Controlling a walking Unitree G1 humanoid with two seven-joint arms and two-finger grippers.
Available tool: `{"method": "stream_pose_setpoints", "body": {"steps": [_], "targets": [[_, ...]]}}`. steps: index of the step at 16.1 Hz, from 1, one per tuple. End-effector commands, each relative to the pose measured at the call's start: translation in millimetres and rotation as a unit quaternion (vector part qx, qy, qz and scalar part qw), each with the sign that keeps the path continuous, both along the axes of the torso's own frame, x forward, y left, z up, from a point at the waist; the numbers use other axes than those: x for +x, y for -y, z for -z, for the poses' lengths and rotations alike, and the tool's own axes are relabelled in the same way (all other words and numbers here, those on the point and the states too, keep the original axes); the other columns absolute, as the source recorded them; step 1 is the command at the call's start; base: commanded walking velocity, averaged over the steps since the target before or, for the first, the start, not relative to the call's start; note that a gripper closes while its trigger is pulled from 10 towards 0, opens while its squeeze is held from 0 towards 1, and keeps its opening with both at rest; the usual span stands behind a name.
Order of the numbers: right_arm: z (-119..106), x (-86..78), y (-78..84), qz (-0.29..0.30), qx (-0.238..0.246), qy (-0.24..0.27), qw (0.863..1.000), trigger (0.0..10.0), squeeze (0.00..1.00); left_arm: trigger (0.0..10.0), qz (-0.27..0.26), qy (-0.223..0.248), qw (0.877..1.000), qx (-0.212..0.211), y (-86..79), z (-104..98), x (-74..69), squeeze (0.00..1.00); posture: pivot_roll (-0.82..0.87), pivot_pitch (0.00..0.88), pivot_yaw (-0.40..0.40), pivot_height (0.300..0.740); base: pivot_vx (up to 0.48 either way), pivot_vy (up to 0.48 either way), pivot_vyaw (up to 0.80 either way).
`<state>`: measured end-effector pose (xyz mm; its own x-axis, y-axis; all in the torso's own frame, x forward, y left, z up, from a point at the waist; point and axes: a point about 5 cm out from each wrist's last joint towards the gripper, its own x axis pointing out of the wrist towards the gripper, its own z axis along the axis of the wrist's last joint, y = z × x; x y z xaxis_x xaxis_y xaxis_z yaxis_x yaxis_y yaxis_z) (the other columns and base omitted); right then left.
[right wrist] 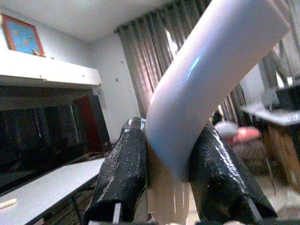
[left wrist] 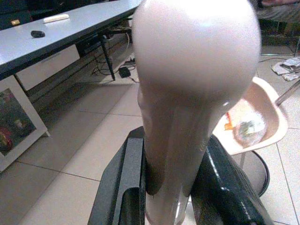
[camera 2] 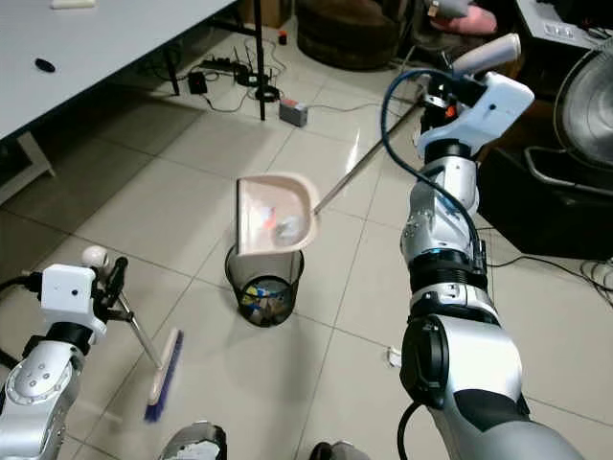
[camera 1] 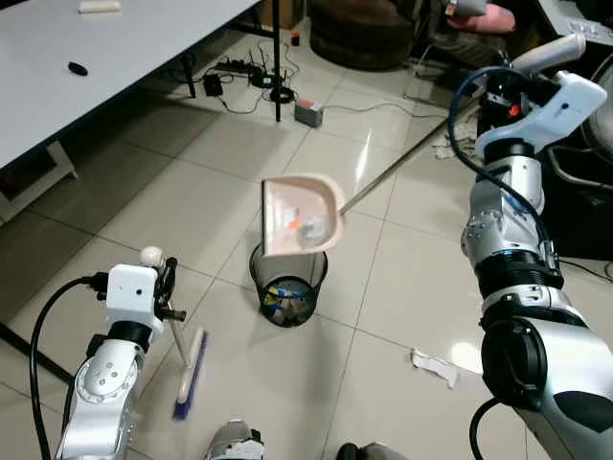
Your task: Sweep floor
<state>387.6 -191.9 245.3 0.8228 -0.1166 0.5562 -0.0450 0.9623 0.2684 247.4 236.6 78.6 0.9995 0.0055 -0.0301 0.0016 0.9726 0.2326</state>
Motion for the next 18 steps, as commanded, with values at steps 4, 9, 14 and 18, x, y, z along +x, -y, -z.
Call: {"method": "stream_pose_setpoints", "body": {"steps": [4, 9, 14, 18], "targets": [[-17, -7.7, -27.7, -0.022, -0.120, 0.075, 0.990, 10.0, 0.00, 10.0, 0.003, 0.013, 1.000, 0.009, -0.4, -7, 0.0, 0.00, 0.15, 0.085, -0.025, 0.740, 0.000, 0.000, 0.00], [-10, -17.1, -55.3, -0.057, -0.185, 0.110, 0.975, 10.0, 0.00, 10.0, 0.008, 0.012, 1.000, 0.011, 0.9, -7, 1.1, 0.00, 0.15, 0.089, -0.022, 0.740, 0.000, 0.000, 0.00], [1, -35.4, -89.9, -0.101, -0.245, 0.163, 0.950, 10.0, 0.00, 10.0, 0.016, 0.011, 1.000, 0.014, 4.8, -7, 2.7, 0.00, 0.14, 0.085, -0.016, 0.740, 0.000, 0.000, 0.00], [20, -53.7, -122.8, -0.166, -0.325, 0.193, 0.911, 10.0, 0.00, 10.0, 0.021, 0.012, 1.000, 0.018, 6.1, -7, 4.8, 0.00, 0.14, 0.081, -0.014, 0.740, 0.000, 0.000, 0.00]]}}
